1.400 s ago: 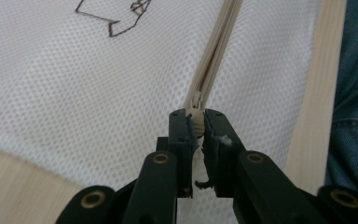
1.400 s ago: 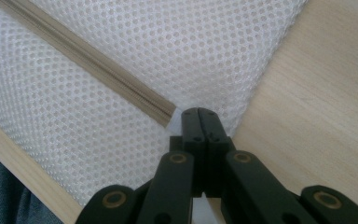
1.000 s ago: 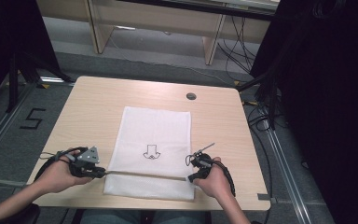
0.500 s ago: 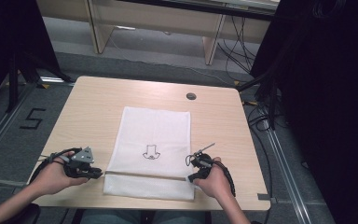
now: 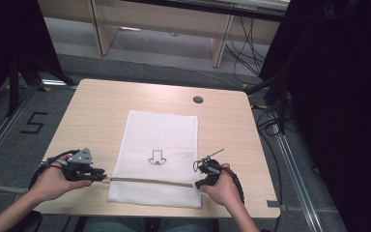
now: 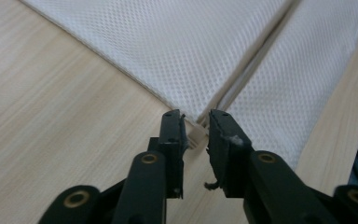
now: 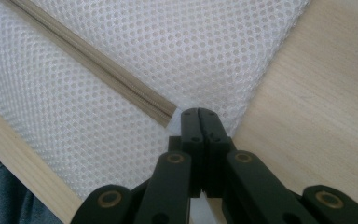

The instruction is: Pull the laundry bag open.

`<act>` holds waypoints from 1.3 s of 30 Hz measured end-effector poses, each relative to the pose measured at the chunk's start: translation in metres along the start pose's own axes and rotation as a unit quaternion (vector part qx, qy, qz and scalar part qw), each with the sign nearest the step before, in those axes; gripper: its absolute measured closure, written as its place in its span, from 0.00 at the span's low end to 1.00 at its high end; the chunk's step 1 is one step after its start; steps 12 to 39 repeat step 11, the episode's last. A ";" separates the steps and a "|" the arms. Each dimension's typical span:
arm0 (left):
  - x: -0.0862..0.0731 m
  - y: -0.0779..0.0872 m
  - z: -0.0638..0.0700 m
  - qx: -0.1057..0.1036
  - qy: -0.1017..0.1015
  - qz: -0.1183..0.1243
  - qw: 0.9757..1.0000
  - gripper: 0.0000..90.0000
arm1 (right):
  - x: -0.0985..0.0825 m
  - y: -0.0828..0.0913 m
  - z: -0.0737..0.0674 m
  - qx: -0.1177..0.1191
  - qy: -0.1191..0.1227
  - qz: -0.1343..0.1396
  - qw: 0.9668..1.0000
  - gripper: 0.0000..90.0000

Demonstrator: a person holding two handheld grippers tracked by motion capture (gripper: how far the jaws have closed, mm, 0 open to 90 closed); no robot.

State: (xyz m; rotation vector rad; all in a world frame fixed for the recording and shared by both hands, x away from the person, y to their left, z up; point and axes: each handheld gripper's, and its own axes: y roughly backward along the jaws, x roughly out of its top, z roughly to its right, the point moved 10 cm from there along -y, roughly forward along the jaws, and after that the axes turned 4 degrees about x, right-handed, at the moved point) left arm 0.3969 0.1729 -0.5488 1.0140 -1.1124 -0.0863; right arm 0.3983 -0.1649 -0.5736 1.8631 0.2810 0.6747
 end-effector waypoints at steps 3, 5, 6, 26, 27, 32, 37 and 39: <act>0.006 0.006 -0.007 0.006 0.035 0.041 0.999 0.71 | 0.000 0.001 -0.001 0.021 -0.004 0.015 1.000 0.88; 0.010 0.008 -0.016 0.025 0.036 0.066 0.997 0.64 | 0.000 0.003 -0.003 0.029 -0.011 0.014 0.999 0.78; 0.013 0.010 -0.022 0.038 0.043 0.079 0.995 0.60 | 0.001 0.005 -0.005 0.030 -0.011 0.029 0.999 0.77; 0.013 0.010 -0.040 0.063 0.065 0.100 0.991 0.48 | 0.012 0.022 -0.002 -0.003 -0.026 0.079 0.997 0.70; 0.013 0.010 -0.040 0.063 0.065 0.100 0.991 0.48 | 0.012 0.022 -0.002 -0.003 -0.026 0.079 0.997 0.70; 0.013 0.010 -0.040 0.063 0.065 0.100 0.991 0.48 | 0.012 0.022 -0.002 -0.003 -0.026 0.079 0.997 0.70; 0.013 0.010 -0.040 0.063 0.065 0.100 0.991 0.48 | 0.012 0.022 -0.002 -0.003 -0.026 0.079 0.997 0.70; 0.013 0.010 -0.040 0.063 0.065 0.100 0.991 0.48 | 0.012 0.022 -0.002 -0.003 -0.026 0.079 0.997 0.70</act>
